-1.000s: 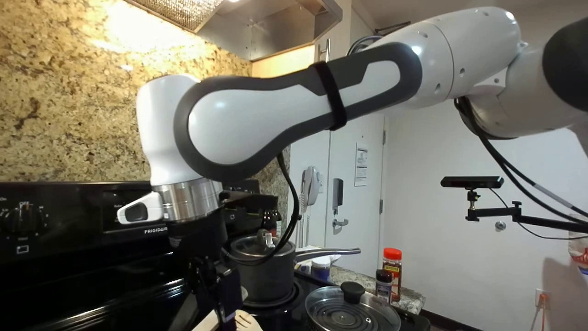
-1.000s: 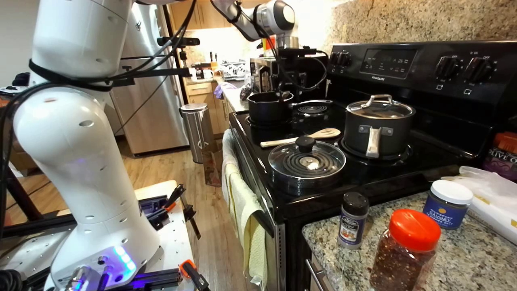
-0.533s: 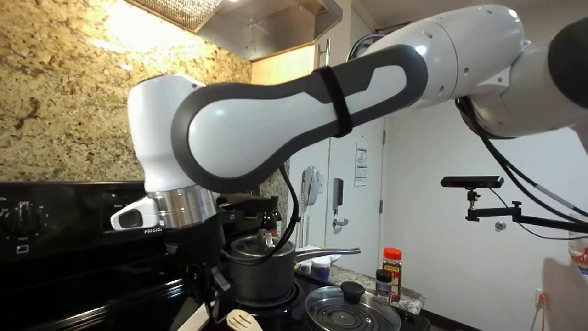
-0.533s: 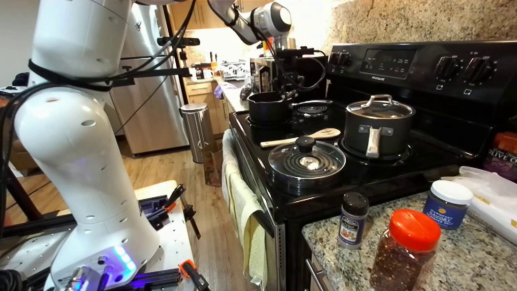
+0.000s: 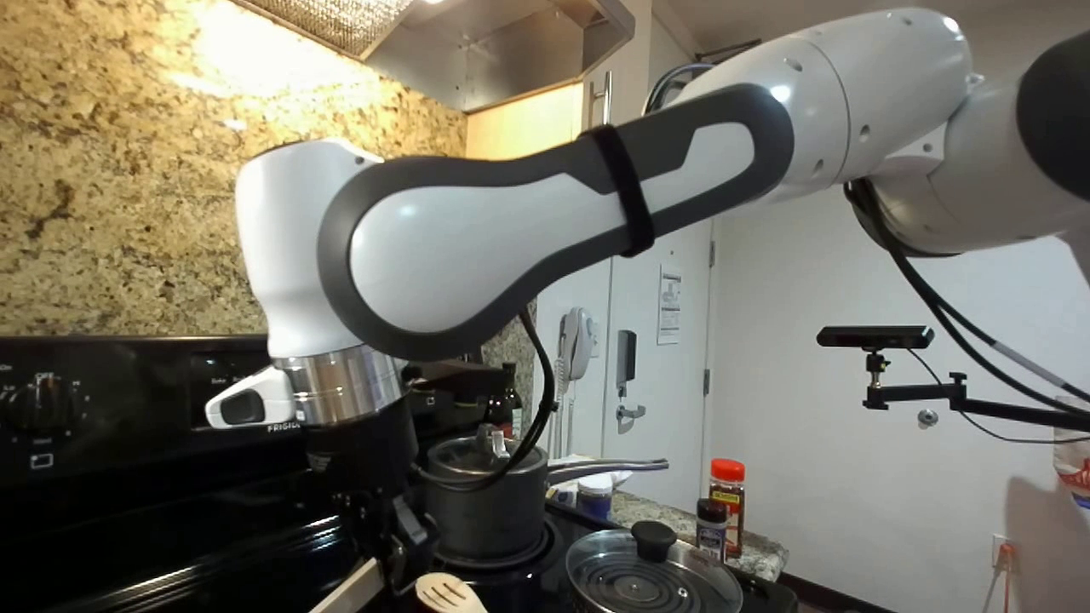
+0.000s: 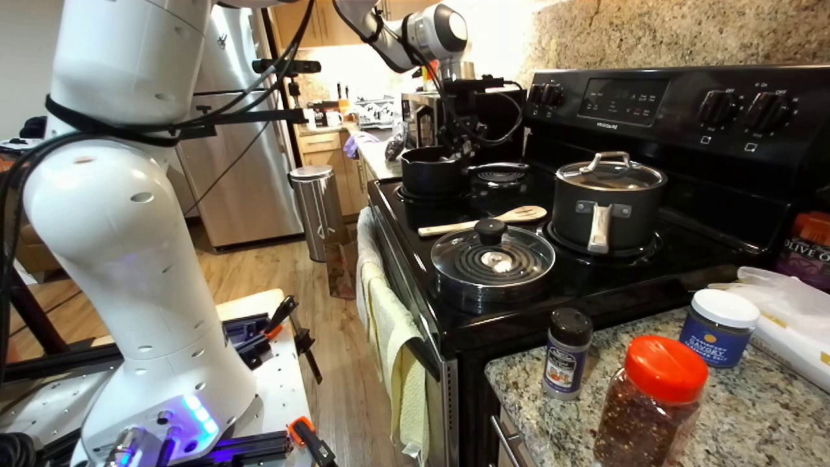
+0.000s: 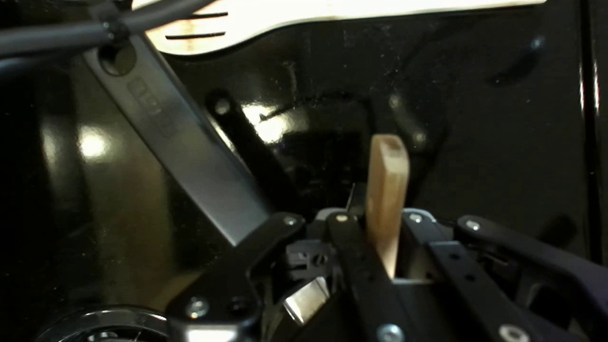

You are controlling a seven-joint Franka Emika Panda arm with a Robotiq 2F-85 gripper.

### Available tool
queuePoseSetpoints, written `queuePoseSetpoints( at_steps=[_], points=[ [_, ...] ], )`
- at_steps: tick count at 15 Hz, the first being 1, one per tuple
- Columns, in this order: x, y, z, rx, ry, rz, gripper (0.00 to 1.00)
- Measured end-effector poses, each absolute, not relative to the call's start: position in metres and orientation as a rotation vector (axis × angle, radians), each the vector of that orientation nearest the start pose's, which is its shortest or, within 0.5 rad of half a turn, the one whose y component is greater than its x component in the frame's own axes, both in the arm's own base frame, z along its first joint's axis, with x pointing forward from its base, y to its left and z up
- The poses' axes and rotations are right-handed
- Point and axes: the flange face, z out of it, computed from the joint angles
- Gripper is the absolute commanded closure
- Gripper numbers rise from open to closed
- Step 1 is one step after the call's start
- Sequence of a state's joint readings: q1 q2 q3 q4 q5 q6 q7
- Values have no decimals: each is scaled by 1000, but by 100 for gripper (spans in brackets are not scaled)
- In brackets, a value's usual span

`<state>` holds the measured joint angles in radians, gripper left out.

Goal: Remove the cooking stick from the pot and put on the stove

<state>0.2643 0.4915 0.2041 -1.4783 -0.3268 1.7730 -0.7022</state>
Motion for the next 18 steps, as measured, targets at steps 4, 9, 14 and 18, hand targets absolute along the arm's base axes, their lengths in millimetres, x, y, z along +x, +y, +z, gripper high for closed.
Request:
queuePoseSetpoints(
  at_steps=[4, 9, 14, 18],
  points=[
    [624, 261, 385, -2691, -1943, 338, 44],
    [626, 261, 391, -2709, -1958, 298, 12],
    [622, 260, 393, -2718, -1951, 298, 0],
    [619, 260, 389, -2716, -1951, 314, 0]
  ],
)
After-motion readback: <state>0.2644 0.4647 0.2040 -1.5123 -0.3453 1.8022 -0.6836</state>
